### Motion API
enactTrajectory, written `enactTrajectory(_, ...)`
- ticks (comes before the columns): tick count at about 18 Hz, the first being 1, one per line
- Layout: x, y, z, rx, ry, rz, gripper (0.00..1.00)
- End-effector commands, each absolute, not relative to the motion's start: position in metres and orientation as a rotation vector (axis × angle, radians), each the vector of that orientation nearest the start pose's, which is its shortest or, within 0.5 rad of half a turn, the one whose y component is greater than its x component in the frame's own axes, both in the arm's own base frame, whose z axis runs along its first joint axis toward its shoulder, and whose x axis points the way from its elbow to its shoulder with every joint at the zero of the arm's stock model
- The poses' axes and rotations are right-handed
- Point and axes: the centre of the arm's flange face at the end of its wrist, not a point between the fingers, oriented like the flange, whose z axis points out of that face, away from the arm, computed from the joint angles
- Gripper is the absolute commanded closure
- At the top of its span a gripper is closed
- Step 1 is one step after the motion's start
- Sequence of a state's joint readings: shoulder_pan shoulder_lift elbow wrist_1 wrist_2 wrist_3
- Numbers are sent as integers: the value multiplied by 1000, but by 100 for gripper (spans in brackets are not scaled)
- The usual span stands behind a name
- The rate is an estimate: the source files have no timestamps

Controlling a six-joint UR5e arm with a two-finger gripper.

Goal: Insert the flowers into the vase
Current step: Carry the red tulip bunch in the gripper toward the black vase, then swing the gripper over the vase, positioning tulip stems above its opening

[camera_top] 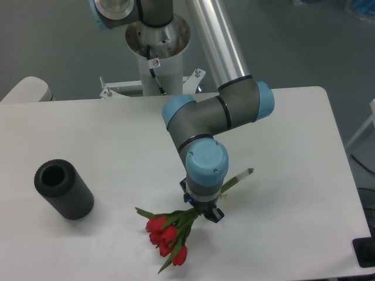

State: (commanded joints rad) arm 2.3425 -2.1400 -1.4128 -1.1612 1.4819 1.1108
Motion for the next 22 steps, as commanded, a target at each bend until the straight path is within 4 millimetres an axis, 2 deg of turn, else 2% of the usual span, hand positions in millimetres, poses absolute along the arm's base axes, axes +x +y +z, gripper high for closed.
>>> enactTrajectory(4,-352,608,283,-2938,340,-172,97)
enactTrajectory(8,-331,620,297,-2860,295,-250,97)
enactTrajectory(14,-317,636,333,-2580,268,-435,98)
enactTrajectory(19,-310,643,373,-2418,285,-506,99)
enactTrajectory(22,-300,647,401,-2253,295,-580,99)
